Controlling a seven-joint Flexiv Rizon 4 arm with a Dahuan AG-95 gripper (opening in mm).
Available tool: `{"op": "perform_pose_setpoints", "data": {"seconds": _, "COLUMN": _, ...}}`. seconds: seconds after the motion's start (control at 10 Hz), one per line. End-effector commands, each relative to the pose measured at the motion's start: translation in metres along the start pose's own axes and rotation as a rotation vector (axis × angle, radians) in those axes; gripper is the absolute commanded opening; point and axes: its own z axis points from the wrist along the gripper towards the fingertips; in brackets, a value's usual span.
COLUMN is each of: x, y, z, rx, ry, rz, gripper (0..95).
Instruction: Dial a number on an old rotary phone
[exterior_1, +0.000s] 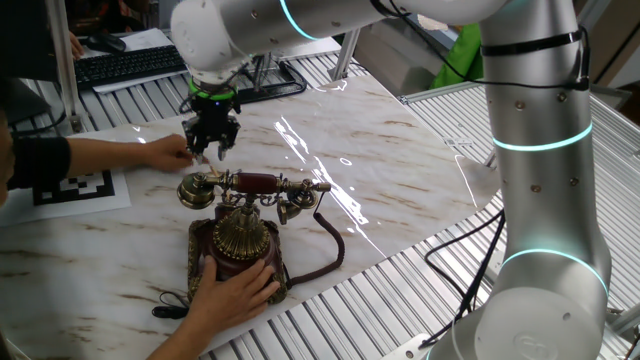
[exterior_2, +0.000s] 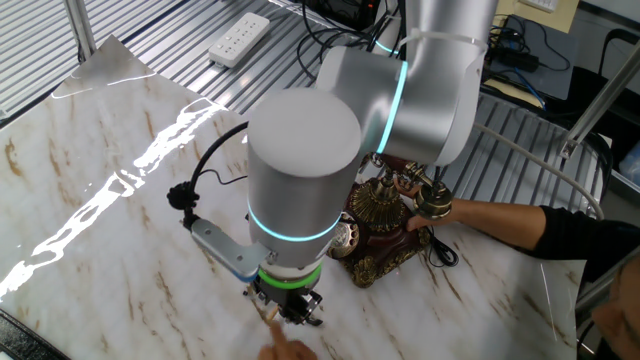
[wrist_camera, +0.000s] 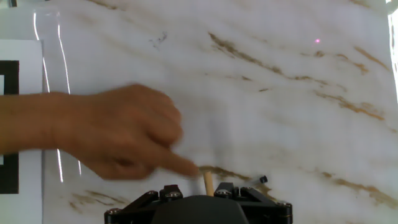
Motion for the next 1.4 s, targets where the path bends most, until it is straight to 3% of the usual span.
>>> {"op": "perform_pose_setpoints", "data": {"seconds": 0.1, "x": -0.003, "y": 0.001, "z": 0.003, "rx": -0.006, "ry": 0.003, "rz": -0.002, "gripper": 38.0}}
{"op": "perform_pose_setpoints", "data": {"seconds": 0.3, "x": -0.004, "y": 0.001, "z": 0.006, "rx": -0.012, "ry": 0.0, "rz": -0.008, "gripper": 38.0}}
{"op": "perform_pose_setpoints", "data": {"seconds": 1.1, "x": -0.006, "y": 0.001, "z": 0.022, "rx": -0.032, "ry": -0.054, "rz": -0.02, "gripper": 38.0}}
{"op": "perform_pose_setpoints", "data": {"seconds": 1.4, "x": -0.006, "y": -0.001, "z": 0.026, "rx": -0.034, "ry": -0.056, "rz": -0.036, "gripper": 38.0}}
